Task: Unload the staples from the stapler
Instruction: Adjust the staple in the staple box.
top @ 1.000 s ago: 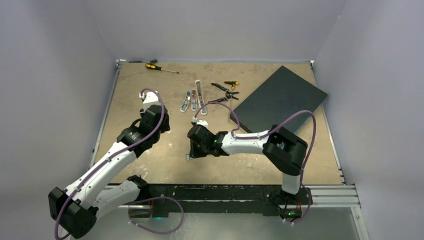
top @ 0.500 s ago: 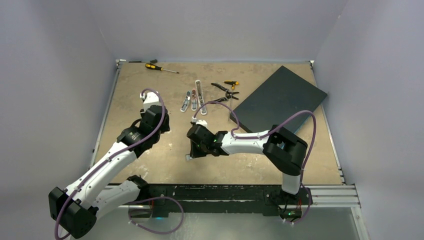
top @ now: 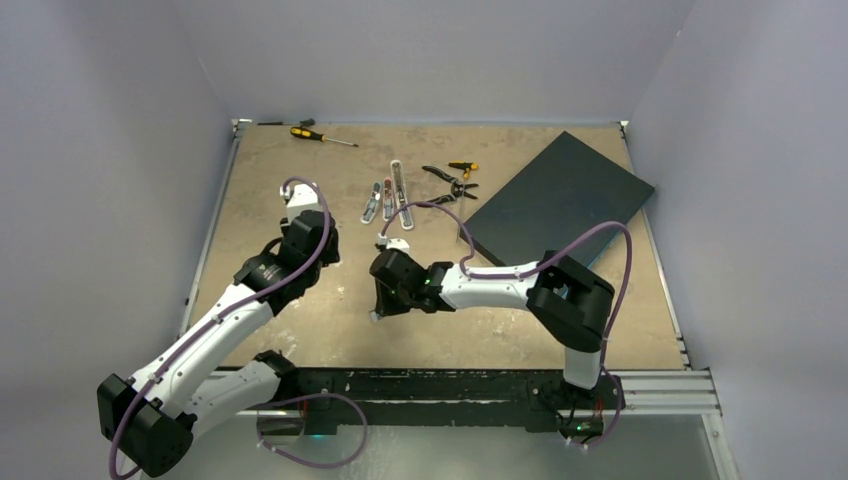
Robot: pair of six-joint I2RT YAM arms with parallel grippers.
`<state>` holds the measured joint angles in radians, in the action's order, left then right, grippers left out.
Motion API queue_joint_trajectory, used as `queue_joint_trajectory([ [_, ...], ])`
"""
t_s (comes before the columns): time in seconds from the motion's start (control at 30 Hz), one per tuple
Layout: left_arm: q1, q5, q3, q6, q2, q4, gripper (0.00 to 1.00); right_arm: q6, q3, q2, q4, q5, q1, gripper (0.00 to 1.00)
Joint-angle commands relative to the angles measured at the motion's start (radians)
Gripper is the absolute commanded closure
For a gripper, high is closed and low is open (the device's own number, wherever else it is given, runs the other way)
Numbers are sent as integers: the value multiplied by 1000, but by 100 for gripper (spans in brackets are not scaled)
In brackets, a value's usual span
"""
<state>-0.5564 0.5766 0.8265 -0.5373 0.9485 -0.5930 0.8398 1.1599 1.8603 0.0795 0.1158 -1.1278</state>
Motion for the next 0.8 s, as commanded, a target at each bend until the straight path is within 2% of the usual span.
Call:
queue_joint_trajectory([
  [0.0, 7, 11, -1, 17, -12, 13, 56, -15, 50, -15, 46, 50, -5, 75],
  [0.23, 7, 8, 0, 17, -13, 13, 57, -3, 74, 1, 77, 81, -7, 72],
  [0.57, 7, 9, -1, 19, -15, 15, 57, -14, 109, 33, 107, 65, -12, 75],
  [0.77, 7, 9, -1, 19, -15, 15, 57, -11, 106, 45, 123, 66, -16, 73],
])
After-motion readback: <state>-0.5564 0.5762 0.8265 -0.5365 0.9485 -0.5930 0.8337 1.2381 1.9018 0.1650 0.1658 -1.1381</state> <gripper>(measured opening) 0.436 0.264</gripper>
